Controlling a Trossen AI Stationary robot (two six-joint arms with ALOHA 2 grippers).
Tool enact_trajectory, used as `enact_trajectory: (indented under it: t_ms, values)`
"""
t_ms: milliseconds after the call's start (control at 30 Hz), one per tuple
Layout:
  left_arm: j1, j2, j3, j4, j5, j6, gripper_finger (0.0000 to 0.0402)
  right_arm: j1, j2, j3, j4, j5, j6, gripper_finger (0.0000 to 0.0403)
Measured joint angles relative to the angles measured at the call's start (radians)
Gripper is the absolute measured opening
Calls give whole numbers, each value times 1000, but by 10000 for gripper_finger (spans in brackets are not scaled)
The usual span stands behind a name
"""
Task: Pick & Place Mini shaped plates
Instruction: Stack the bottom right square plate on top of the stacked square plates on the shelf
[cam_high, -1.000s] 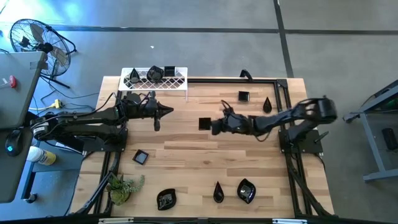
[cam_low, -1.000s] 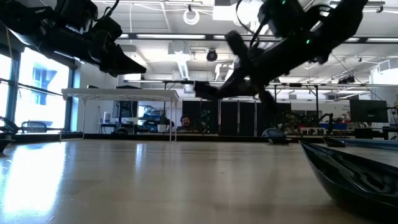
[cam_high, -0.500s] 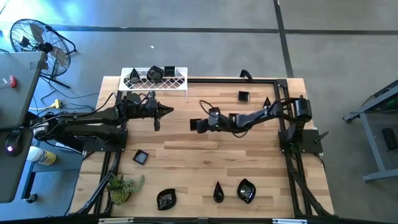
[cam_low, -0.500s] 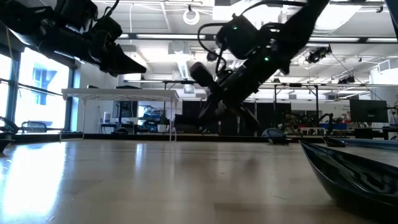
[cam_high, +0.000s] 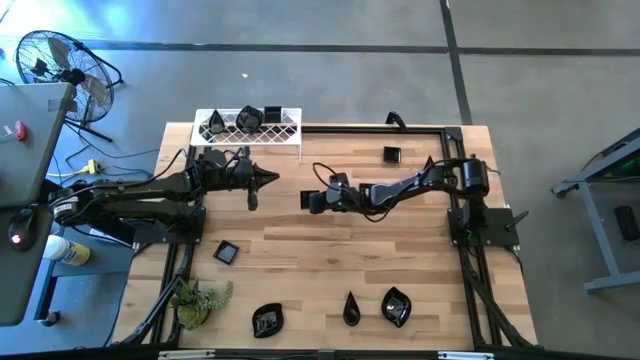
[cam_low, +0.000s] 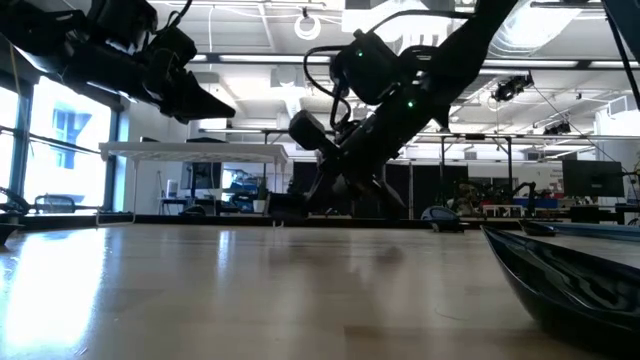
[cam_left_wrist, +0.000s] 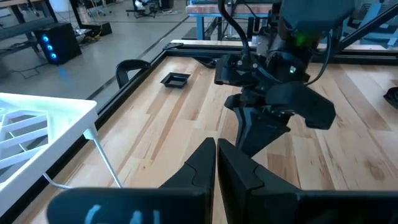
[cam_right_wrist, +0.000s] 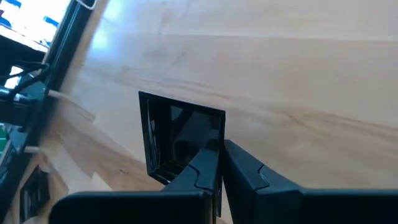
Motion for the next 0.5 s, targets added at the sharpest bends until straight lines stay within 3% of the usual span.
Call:
enact_trajectory:
  t_ms: [500]
  values:
    - [0,0,0,-1,4,-3,14,-2,1,0,9,23,-17,12]
